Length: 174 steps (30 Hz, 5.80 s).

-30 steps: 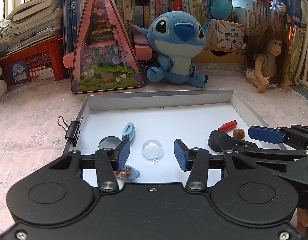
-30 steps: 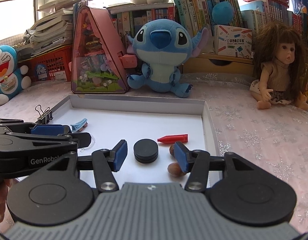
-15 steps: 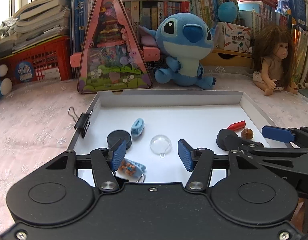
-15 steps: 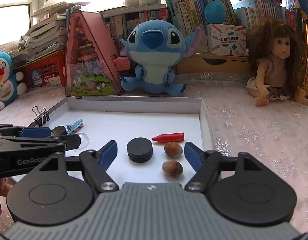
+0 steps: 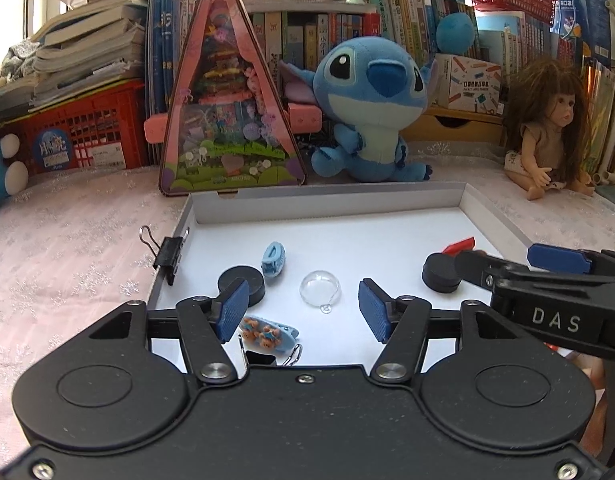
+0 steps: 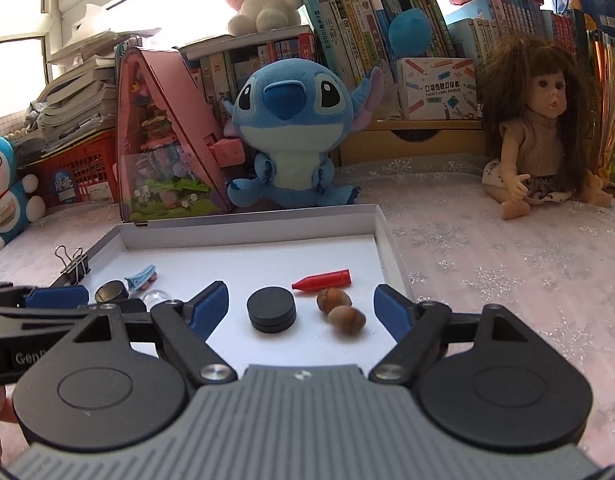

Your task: Organize rigid objects

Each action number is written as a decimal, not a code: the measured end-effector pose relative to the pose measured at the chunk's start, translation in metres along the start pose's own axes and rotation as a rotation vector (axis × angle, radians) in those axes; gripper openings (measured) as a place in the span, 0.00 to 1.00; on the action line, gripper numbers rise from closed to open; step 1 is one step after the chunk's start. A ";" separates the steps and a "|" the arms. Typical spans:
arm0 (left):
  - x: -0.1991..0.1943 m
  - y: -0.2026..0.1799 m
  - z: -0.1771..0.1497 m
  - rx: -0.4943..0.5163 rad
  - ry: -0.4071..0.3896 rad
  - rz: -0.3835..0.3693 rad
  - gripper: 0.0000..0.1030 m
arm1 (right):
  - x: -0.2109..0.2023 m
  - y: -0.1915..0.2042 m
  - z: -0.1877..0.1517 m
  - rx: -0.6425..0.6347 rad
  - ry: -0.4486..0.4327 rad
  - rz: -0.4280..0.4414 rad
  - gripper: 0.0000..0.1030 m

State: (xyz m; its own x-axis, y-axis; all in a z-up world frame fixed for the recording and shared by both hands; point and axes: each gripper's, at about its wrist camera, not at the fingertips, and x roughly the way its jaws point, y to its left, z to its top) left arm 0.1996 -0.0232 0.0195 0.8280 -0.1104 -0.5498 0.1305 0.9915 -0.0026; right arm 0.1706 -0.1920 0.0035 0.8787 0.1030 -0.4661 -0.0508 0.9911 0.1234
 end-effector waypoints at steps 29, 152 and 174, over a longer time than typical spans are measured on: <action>-0.054 0.001 -0.013 0.014 -0.014 -0.010 0.79 | -0.056 0.003 -0.004 -0.039 -0.022 0.021 0.94; -0.052 0.023 -0.076 -0.038 0.084 0.056 1.00 | -0.059 0.009 -0.057 -0.086 0.173 -0.070 1.00; -0.051 0.024 -0.076 -0.036 0.086 0.061 1.00 | -0.059 0.009 -0.057 -0.087 0.173 -0.070 1.00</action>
